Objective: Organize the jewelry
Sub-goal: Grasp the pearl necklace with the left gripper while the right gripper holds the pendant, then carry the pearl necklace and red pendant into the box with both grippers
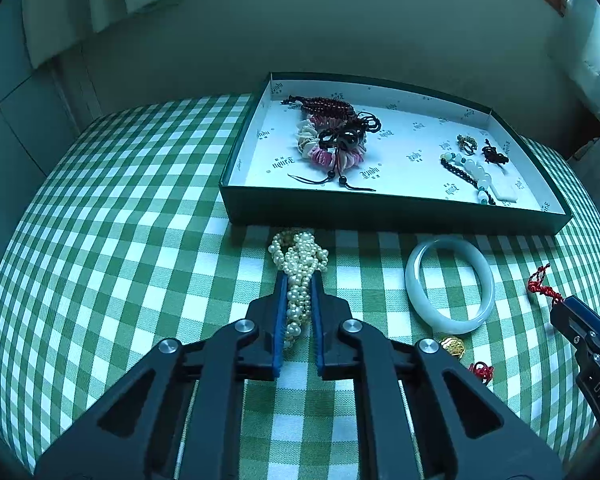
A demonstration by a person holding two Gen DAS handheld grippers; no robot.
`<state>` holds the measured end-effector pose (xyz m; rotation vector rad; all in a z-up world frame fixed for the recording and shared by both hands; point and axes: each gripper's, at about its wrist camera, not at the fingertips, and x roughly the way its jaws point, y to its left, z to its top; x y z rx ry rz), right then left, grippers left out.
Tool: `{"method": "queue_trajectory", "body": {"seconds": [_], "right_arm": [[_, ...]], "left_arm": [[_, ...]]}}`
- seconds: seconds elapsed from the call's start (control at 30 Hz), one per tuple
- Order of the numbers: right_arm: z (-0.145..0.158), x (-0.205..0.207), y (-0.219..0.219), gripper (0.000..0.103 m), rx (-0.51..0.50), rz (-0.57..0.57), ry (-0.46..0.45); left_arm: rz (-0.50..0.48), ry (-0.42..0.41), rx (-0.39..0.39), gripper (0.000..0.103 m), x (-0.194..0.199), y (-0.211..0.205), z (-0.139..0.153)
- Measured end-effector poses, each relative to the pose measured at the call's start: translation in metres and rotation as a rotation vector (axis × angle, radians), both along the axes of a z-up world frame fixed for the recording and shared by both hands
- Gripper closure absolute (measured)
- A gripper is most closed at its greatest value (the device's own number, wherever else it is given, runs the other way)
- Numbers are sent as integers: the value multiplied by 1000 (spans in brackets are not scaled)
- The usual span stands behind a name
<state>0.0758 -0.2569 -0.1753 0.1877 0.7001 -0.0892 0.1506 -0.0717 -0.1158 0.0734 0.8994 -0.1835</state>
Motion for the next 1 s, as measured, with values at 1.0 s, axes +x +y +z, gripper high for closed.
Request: {"method": "queue_trajectory", "body": {"seconds": [1.0], "right_arm": [[69, 25, 6, 81, -28, 25, -124]], "left_arm": [[-51, -126, -49, 93, 7, -9, 73]]}}
